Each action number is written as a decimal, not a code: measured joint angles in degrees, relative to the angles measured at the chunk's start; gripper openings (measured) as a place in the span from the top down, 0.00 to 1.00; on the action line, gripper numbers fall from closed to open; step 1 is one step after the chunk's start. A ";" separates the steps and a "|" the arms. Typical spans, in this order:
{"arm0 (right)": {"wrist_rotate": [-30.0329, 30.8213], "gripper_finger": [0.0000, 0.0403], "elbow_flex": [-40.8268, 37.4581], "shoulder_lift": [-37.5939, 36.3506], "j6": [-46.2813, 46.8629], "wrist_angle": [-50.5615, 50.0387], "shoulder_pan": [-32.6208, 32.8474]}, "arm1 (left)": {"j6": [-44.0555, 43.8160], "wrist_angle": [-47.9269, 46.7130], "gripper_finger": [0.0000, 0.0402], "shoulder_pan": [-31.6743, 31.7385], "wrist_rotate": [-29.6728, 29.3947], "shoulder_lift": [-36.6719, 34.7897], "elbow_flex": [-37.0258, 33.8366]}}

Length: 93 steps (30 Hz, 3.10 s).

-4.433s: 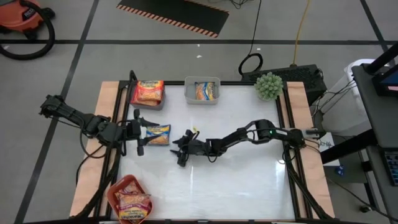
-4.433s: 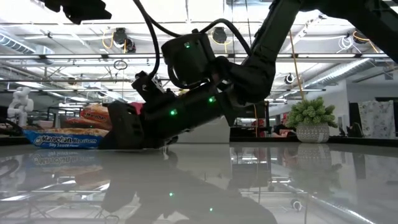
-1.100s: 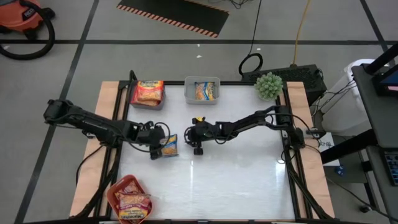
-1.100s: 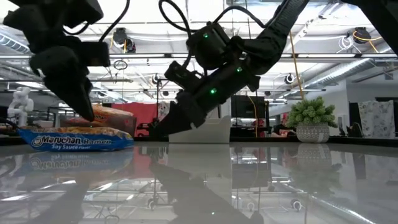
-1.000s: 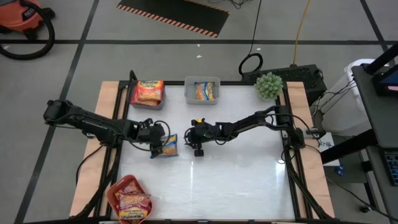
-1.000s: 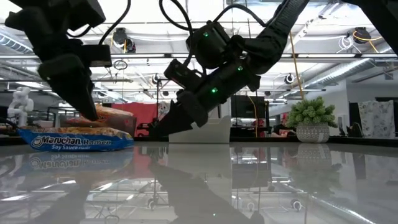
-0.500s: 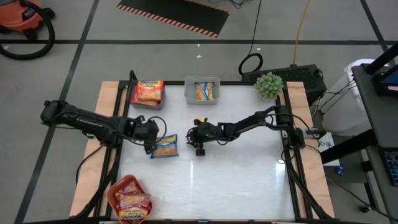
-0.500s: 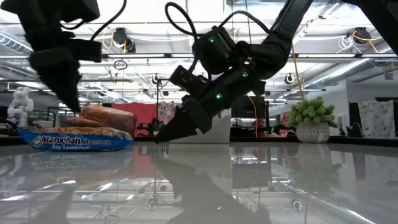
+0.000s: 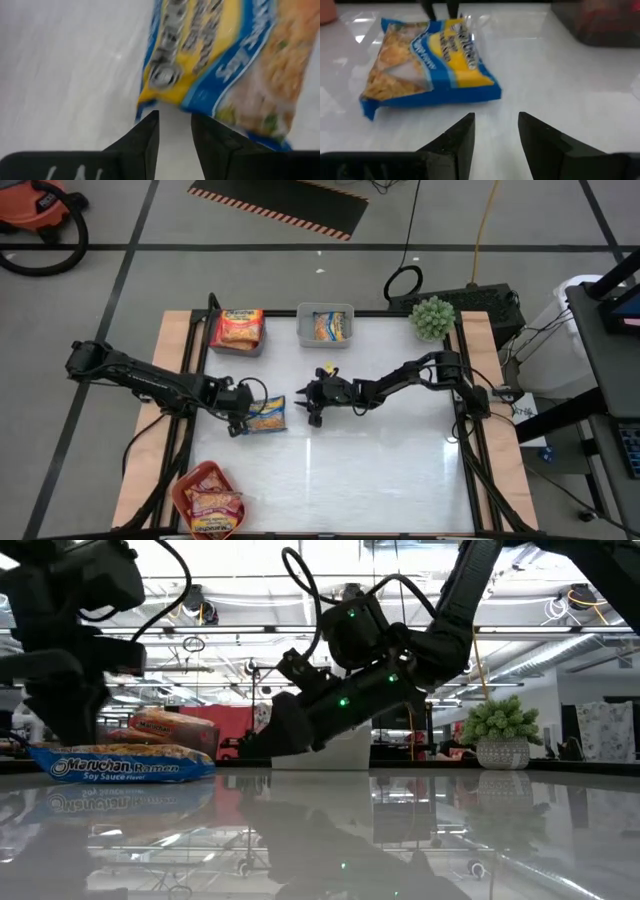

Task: Sort Maruchan noodles
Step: Put the blue noodle pack into the gray bin

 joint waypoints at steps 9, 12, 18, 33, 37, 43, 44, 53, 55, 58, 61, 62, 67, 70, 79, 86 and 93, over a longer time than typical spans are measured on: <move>0.20 0.64 0.15 -0.02 0.43 1.18 -0.02 | 5.98 13.02 0.71 4.06 -1.06 0.02 -1.42; 0.16 0.64 0.13 -0.02 -0.19 0.97 -0.07 | 7.60 18.87 0.71 5.55 -1.70 0.02 -1.42; 0.14 0.64 0.15 -0.02 -2.30 -2.87 -0.13 | 10.86 22.68 0.71 6.32 -1.76 0.02 -1.42; -9.41 0.44 0.13 -9.03 -1.99 -24.23 -1.35 | 11.23 20.72 0.71 6.30 -2.18 0.02 -1.42; -10.62 0.41 0.15 -7.98 -0.61 -22.15 -1.60 | 11.21 20.89 0.71 6.30 -2.76 0.02 -1.42; -16.38 0.41 0.13 -6.43 1.40 -21.31 -1.73 | 9.95 20.55 0.71 6.34 -2.79 0.02 -1.42; -16.61 0.41 0.13 -6.43 1.47 -21.24 -1.73 | 9.89 20.59 0.71 6.34 -2.79 0.02 -1.40; -20.94 0.41 0.09 -8.92 3.33 -22.22 -0.89 | 9.79 20.49 0.71 6.34 -2.77 0.02 -1.40; -22.79 0.41 0.07 -8.92 3.55 -22.15 -0.22 | 9.77 20.49 0.71 6.32 -2.77 0.02 -1.40; -20.09 0.41 0.09 -8.99 3.70 -21.77 0.94 | 9.74 20.47 0.71 6.32 -2.77 0.02 -1.40; -12.32 0.41 0.11 -7.64 2.81 -19.85 2.18 | 9.74 20.49 0.71 6.32 -2.77 0.02 -1.40; -10.06 0.41 0.11 -6.87 2.80 -19.21 2.57 | 9.74 20.49 0.71 6.32 -2.75 0.02 -1.40; -8.79 0.41 0.15 -3.90 3.10 -16.02 3.21 | 9.81 20.83 0.71 6.34 -2.67 0.02 -1.40; -8.72 0.41 0.19 -3.28 2.81 -15.30 3.32 | 9.83 20.92 0.71 6.34 -2.58 0.02 -1.40; -6.99 0.66 0.13 -3.06 1.34 -13.53 3.00 | 9.85 21.06 0.71 6.34 -2.50 0.02 -1.40; -5.94 0.95 0.13 -3.08 -0.91 -13.31 2.50 | 9.88 21.04 0.71 6.34 -2.50 0.02 -1.40; -2.01 0.98 0.07 -6.06 -5.32 -15.62 2.05 | 10.21 21.06 0.71 6.34 -2.51 0.02 -1.40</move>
